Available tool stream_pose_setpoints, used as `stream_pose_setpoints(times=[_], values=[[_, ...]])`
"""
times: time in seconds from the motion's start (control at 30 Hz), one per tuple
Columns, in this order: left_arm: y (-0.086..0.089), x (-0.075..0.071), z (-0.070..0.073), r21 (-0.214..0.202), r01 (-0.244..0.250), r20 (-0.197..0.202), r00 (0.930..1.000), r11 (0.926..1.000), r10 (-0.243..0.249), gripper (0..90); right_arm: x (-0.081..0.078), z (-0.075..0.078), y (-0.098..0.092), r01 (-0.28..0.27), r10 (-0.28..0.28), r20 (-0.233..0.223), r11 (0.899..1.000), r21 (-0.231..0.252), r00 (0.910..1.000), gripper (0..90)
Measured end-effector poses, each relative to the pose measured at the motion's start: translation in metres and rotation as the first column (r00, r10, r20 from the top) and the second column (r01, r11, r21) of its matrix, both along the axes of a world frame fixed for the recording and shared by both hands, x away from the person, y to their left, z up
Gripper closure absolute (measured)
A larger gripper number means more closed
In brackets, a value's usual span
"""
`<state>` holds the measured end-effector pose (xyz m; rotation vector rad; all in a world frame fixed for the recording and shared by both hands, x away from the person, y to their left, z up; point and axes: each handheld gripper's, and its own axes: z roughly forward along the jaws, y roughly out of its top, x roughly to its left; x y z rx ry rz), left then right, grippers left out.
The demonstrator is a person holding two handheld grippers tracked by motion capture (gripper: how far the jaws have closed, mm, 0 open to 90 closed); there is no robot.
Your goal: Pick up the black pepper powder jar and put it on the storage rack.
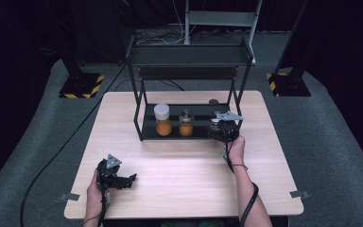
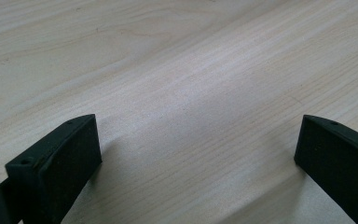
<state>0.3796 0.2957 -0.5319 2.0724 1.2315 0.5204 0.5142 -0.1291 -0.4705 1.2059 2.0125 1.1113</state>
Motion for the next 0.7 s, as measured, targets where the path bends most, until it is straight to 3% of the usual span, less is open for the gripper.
stream_pose_setpoints(times=[0.7], values=[[0.0, 0.0, 0.0, 0.0, -0.001, -0.001, 1.0, 1.0, 0.001, 0.1, 0.0053, -0.0027, 0.0016, 0.014, -0.014, 0.009, 1.0, 0.025, 0.9999, 30.2]])
